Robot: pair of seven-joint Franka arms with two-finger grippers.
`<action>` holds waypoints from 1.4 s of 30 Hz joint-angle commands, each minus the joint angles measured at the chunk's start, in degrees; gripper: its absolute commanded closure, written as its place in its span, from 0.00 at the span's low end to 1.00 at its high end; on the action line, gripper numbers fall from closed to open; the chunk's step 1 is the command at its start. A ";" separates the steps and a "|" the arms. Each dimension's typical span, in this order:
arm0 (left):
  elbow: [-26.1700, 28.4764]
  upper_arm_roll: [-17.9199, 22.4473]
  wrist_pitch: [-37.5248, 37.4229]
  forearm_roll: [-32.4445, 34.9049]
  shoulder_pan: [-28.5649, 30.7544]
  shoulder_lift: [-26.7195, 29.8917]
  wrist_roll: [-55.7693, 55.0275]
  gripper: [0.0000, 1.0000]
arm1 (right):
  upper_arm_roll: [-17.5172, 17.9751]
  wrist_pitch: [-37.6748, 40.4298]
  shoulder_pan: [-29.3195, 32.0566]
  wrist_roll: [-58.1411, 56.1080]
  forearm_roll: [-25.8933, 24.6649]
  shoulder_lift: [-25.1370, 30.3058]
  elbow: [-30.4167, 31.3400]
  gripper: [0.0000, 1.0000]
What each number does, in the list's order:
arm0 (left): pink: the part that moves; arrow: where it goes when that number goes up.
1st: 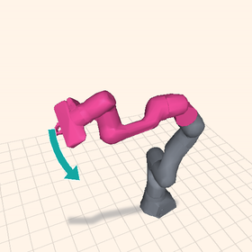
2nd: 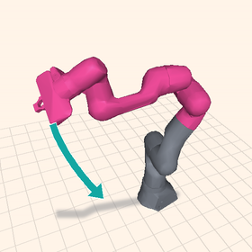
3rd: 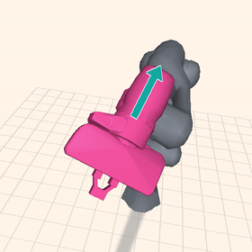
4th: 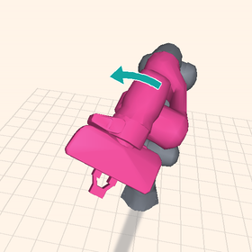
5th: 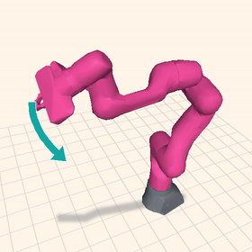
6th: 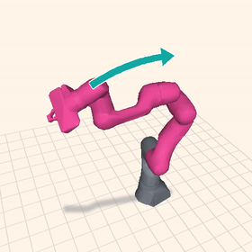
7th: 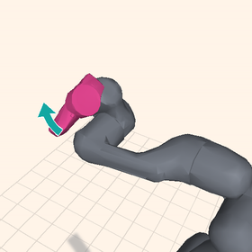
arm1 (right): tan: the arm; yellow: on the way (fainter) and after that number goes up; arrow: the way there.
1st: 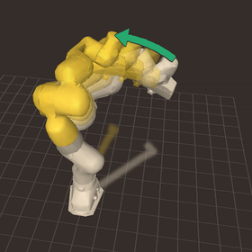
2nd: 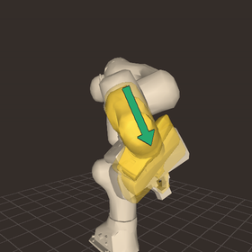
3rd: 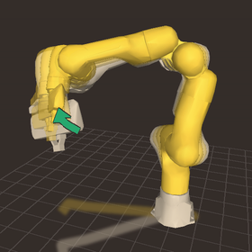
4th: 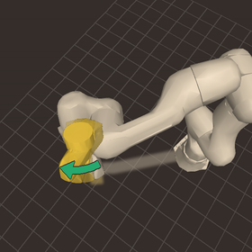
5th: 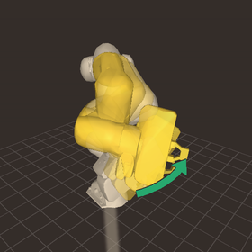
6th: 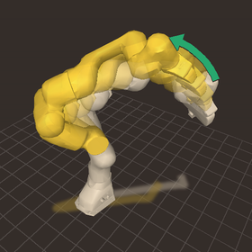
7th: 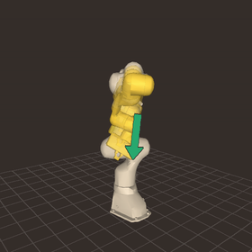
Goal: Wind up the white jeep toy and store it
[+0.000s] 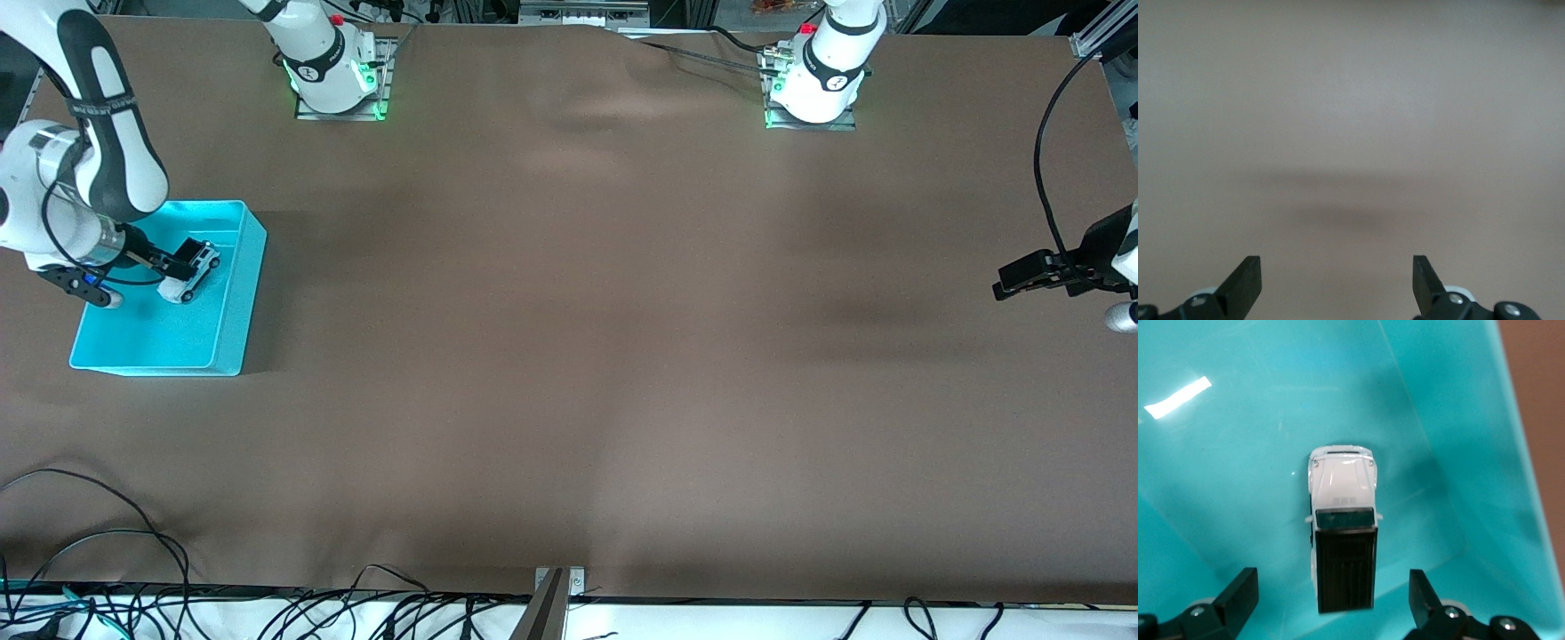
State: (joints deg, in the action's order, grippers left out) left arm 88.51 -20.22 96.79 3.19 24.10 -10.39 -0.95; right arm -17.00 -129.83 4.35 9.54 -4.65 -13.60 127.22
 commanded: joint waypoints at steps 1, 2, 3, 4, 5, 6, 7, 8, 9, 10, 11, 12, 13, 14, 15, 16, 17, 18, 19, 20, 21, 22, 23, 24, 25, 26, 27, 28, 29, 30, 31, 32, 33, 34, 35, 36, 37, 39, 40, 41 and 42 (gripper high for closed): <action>0.17 -0.08 -0.38 -1.08 0.07 0.28 0.16 0.00 | 0.38 5.37 0.22 -0.32 -0.36 6.30 0.93 0.00; 0.17 -0.08 -0.38 -1.08 0.07 0.28 0.16 0.00 | 0.38 6.34 0.22 -0.32 -0.36 6.92 0.93 0.00; 0.08 -0.08 -0.38 -1.08 0.15 0.28 0.16 0.00 | 0.47 7.30 0.14 -0.32 -0.36 7.62 0.93 0.00; 0.17 -0.08 -0.38 -1.08 0.16 0.28 0.16 0.00 | 0.47 8.18 0.05 -0.14 -0.36 8.15 0.93 0.00; 0.08 -0.08 -0.38 -1.08 0.16 0.28 0.16 0.00 | 0.47 8.89 -0.04 0.03 -0.36 8.42 0.93 0.00; 0.08 -0.08 -0.38 -1.08 0.07 0.28 0.16 0.00 | 0.47 9.59 -0.13 0.04 -0.36 8.85 0.93 0.00; 0.08 -0.08 -0.38 -1.08 0.07 0.28 0.16 0.00 | 0.56 9.95 -0.22 0.04 -0.36 9.21 0.93 0.00; 0.08 -0.08 -0.38 -1.08 0.15 0.28 0.16 0.00 | 0.65 10.21 -0.30 0.04 -0.36 9.47 0.93 0.00; 0.08 -0.08 -0.29 -1.08 0.16 0.28 0.16 0.00 | 0.65 10.30 -0.56 -0.23 -0.36 10.08 0.93 0.00; 0.08 -0.08 -0.29 -1.08 0.07 0.28 0.16 0.00 | 0.73 10.30 -0.83 -0.66 -0.36 10.70 0.93 0.00; 0.17 -0.08 -0.38 -1.08 0.07 0.28 0.16 0.00 | 0.82 10.47 -1.09 -0.67 -0.36 11.31 1.01 0.00; 0.17 -0.08 -0.29 -1.08 0.15 0.28 0.16 0.00 | 1.08 10.82 -1.44 -0.58 -0.36 11.93 1.02 0.00; 0.17 -0.08 -0.38 -1.08 0.16 0.28 0.16 0.00 | 1.44 11.18 -1.62 -0.49 -0.36 12.54 1.02 0.00; 0.17 -0.08 -0.29 -1.08 0.16 0.28 0.16 0.00 | 2.05 11.61 -1.88 -0.32 -0.28 13.16 1.02 0.00; 0.17 -0.08 -0.38 -1.08 0.16 0.28 0.16 0.00 | 2.58 11.88 -2.06 -0.14 -0.19 13.69 1.02 0.00; 0.17 -0.08 -0.29 -1.08 0.16 0.28 0.16 0.00 | 3.02 12.23 -2.06 -0.14 -0.19 14.13 1.02 0.00; 0.17 -0.08 -0.38 -1.08 0.16 0.28 0.16 0.00 | 3.28 12.50 -2.15 -0.14 -0.10 14.65 1.02 0.00; 0.17 -0.08 -0.38 -1.08 0.16 0.28 0.16 0.00 | 3.55 12.76 -2.24 -0.31 -0.01 15.36 1.02 0.00; 0.17 -0.08 -0.29 -1.08 0.16 0.28 0.16 0.00 | 3.72 13.28 -2.32 -0.40 -0.01 15.97 1.02 0.00; 0.17 -0.08 -0.29 -1.08 0.16 0.19 0.16 0.00 | 4.07 13.72 -2.59 -0.40 0.07 16.59 0.93 0.00; 0.17 -0.08 -0.29 -1.08 0.16 0.19 0.16 0.00 | 4.25 14.25 -2.76 -0.40 0.16 17.20 0.93 0.00; 0.08 -0.08 -0.38 -1.08 0.07 0.19 0.16 0.00 | 4.25 15.04 -2.85 -0.49 0.25 17.90 0.84 0.00; 0.08 -0.08 -0.29 -1.08 0.07 0.19 0.16 0.00 | 4.25 15.74 -2.85 -0.49 0.34 18.69 0.75 0.00; 0.08 -0.08 -0.29 -1.08 0.07 0.19 0.16 0.00 | 4.34 16.36 -2.94 -0.58 0.60 19.14 0.66 0.00; 0.08 -0.08 -0.29 -1.08 0.07 0.19 0.16 0.00 | 4.34 17.06 -2.94 -0.67 1.04 19.66 0.49 0.00; 0.08 -0.08 -0.38 -1.08 0.07 0.19 0.16 0.00 | 4.43 17.76 -3.03 -0.84 1.48 20.19 0.31 0.00; 0.08 -0.08 -0.38 -1.08 0.07 0.19 0.16 0.00 | 4.69 18.38 -3.29 -0.93 2.09 20.54 -0.21 0.00; 0.08 -0.08 -0.38 -1.08 0.07 0.19 0.16 0.00 | 5.13 19.08 -3.38 -0.93 2.62 20.64 -1.09 0.00; 0.08 -0.08 -0.38 -1.08 0.07 0.19 0.16 0.00 | 5.65 20.31 -3.73 -1.02 2.97 20.64 -2.31 0.00; 0.08 -0.08 -0.29 -1.08 0.07 0.19 0.16 0.00 | 6.61 21.63 -3.99 -1.11 2.98 20.64 -3.63 0.00; 0.08 -0.08 -0.29 -1.08 0.07 0.19 0.16 0.00 | 7.76 22.86 -4.26 -1.02 3.06 20.46 -5.21 0.00; 0.08 -0.08 -0.29 -1.08 0.07 0.19 0.16 0.00 | 8.72 24.00 -4.52 -1.02 3.15 20.29 -6.88 0.00; 0.08 -0.08 -0.29 -1.08 0.07 0.19 0.16 0.00 | 9.78 25.32 -4.61 -0.93 3.24 20.02 -8.63 0.00; 0.08 -0.08 -0.29 -1.08 0.07 0.19 0.16 0.00 | 10.57 26.90 -4.70 -0.93 3.33 19.85 -10.39 0.00; 0.08 -0.08 -0.29 -1.08 0.07 0.19 0.16 0.00 | 11.28 28.48 -4.87 -0.93 3.59 19.32 -12.24 0.00; 0.08 -0.08 -0.29 -1.08 0.07 0.11 0.16 0.00 | 12.07 30.15 -5.05 -0.76 4.11 18.71 -14.43 0.00; 0.08 -0.08 -0.38 -1.08 0.07 0.11 0.16 0.00 | 12.86 31.90 -5.22 -0.84 4.55 17.92 -16.63 0.00; 0.08 -0.08 -0.29 -1.08 0.07 -0.07 0.16 0.00 | 14.35 35.77 -5.49 0.03 5.43 16.08 -21.37 0.00; 0.08 -0.08 -0.29 -1.08 0.07 -0.07 0.16 0.00 | 14.97 37.36 -5.66 0.12 5.61 15.46 -23.31 0.00; 0.08 -0.08 -0.29 -1.08 0.07 -0.07 0.16 0.00 | 15.58 38.76 -5.84 0.30 5.70 14.84 -25.16 0.00; 0.08 -0.08 -0.29 -1.08 0.07 0.02 0.16 0.00 | 16.29 39.82 -6.01 0.82 5.70 14.40 -26.66 0.00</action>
State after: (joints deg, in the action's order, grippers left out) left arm 88.52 -20.22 96.79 3.19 24.10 -10.44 -0.95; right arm -3.24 -97.80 -1.18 9.40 -0.41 5.97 111.68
